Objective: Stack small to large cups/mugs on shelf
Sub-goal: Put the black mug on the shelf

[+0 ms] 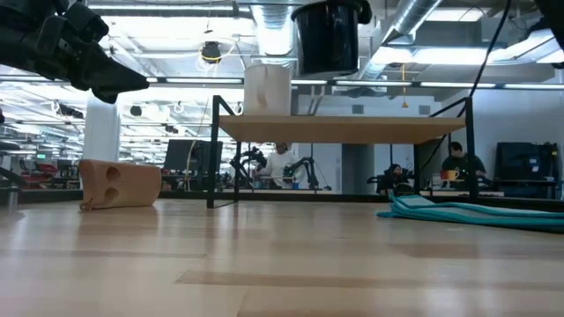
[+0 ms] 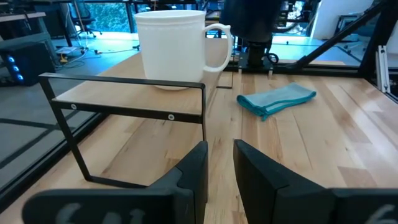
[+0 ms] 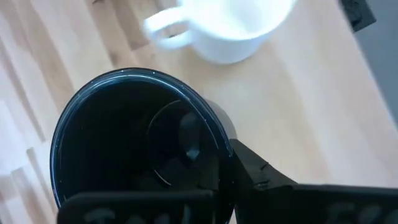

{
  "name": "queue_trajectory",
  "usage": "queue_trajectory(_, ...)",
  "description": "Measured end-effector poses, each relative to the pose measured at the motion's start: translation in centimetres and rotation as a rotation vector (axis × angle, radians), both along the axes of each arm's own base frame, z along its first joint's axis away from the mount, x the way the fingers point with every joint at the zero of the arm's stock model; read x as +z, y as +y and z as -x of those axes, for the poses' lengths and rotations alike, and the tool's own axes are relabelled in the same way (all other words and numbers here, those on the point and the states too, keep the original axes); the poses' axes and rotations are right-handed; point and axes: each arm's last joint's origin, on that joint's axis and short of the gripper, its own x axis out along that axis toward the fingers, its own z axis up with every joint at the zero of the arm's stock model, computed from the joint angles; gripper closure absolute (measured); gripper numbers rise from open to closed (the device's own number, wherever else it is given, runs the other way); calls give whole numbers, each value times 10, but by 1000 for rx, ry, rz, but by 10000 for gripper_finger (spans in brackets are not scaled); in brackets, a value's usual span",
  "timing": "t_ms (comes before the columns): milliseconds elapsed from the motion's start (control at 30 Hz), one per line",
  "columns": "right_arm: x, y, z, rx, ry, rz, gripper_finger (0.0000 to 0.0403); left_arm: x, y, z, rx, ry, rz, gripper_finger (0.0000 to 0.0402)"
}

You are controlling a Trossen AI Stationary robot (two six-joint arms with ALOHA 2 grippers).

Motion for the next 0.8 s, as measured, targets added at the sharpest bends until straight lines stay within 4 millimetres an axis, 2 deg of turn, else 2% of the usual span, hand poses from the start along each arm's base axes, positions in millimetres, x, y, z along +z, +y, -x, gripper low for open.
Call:
queue_trajectory(233, 6, -51, 14, -52, -24, -31, 374, 0, 0, 0, 1, 3, 5, 333)
queue_trajectory(367, 7, -71, 21, -73, -38, -62, 374, -1, 0, 0, 1, 5, 6, 333)
queue_trajectory(800, 8, -93, 31, -67, -55, -89, 374, -1, 0, 0, 3, 5, 20, 333)
